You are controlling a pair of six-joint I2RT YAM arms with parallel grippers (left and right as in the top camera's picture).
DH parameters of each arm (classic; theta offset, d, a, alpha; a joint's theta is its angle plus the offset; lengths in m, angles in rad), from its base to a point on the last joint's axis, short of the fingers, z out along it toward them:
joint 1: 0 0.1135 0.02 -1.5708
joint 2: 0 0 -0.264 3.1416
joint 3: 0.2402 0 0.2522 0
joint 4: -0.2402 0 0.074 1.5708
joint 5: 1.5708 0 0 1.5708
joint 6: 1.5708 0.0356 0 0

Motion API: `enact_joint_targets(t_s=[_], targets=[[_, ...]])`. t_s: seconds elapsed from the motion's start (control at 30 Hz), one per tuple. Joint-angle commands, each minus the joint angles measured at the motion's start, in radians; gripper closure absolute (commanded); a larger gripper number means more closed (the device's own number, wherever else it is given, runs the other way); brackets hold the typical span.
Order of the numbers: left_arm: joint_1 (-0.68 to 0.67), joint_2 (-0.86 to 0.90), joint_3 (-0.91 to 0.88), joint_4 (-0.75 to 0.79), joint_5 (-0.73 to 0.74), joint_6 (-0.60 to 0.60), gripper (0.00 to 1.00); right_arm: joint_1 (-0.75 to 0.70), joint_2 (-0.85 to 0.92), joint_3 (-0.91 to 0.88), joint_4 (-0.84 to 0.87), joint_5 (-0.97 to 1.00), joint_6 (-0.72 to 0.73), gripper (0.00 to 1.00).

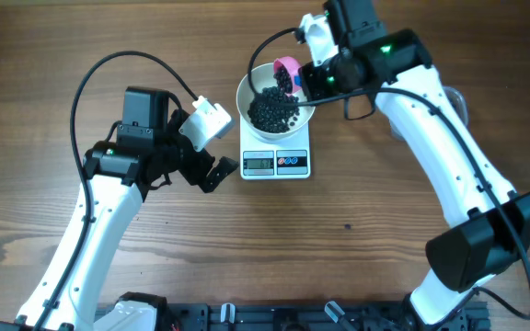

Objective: Scoop item into bowl and weigh 150g on scale
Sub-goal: 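Tip the scoop over the bowl to pour beans in, then return the scoop right and lower it into the bean tub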

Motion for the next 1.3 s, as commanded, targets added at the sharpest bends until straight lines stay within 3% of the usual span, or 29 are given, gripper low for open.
enact_joint_targets(t_s=[0.0,0.2,0.53,0.93,1.27], targets=[[-0.004,-0.014,0.001,0.000,0.009,0.019,0.00,0.061,0.016,0.024,0.008,0.168,-0.072,0.96],[-0.004,-0.014,0.001,0.000,0.009,0.019,0.00,0.154,0.016,0.024,0.017,0.348,-0.187,0.96],[-0.004,-0.014,0.001,0.000,0.009,0.019,0.00,0.141,0.013,0.024,0.015,0.287,-0.138,0.96],[-0.004,-0.014,0.001,0.000,0.009,0.019,0.00,-0.199,-0.139,0.025,0.007,-0.140,-0.054,0.96],[-0.004,-0.014,0.001,0.000,0.009,0.019,0.00,-0.476,-0.126,0.022,-0.231,0.034,-0.035,0.96]])
